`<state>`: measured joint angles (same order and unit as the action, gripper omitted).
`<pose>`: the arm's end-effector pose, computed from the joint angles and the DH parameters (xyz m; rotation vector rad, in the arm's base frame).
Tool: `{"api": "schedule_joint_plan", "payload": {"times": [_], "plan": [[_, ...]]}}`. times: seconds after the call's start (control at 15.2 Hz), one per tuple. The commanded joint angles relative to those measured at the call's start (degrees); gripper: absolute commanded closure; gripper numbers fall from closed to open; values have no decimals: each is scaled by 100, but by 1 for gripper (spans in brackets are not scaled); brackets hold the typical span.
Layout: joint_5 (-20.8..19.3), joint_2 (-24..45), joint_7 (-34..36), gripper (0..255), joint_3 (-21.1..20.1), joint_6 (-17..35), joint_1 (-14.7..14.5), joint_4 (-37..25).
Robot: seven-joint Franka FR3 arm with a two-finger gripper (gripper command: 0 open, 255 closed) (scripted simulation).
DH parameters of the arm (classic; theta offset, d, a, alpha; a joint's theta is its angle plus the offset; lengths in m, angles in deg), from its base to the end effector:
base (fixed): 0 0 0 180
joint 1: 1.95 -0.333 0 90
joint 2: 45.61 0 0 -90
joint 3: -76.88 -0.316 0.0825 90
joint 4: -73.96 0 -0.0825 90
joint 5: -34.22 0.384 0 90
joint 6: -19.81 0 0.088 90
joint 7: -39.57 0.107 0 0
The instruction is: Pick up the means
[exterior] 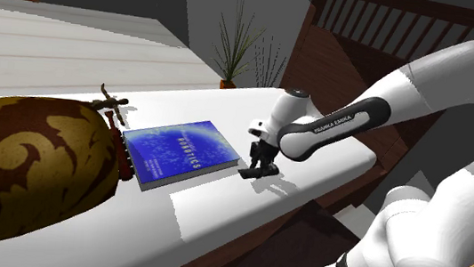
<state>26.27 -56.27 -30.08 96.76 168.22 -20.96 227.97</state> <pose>0.4146 0.0009 0.2968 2.4359 1.8882 0.0893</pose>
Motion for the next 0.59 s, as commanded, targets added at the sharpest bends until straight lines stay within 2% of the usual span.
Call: {"api": "schedule_joint_plan", "payload": {"times": [0.0,0.53], "plan": [[-54,-170,39,255,-24,-205,22,-37],[-159,-731,124,255,-124,-982,77,-262]]}}
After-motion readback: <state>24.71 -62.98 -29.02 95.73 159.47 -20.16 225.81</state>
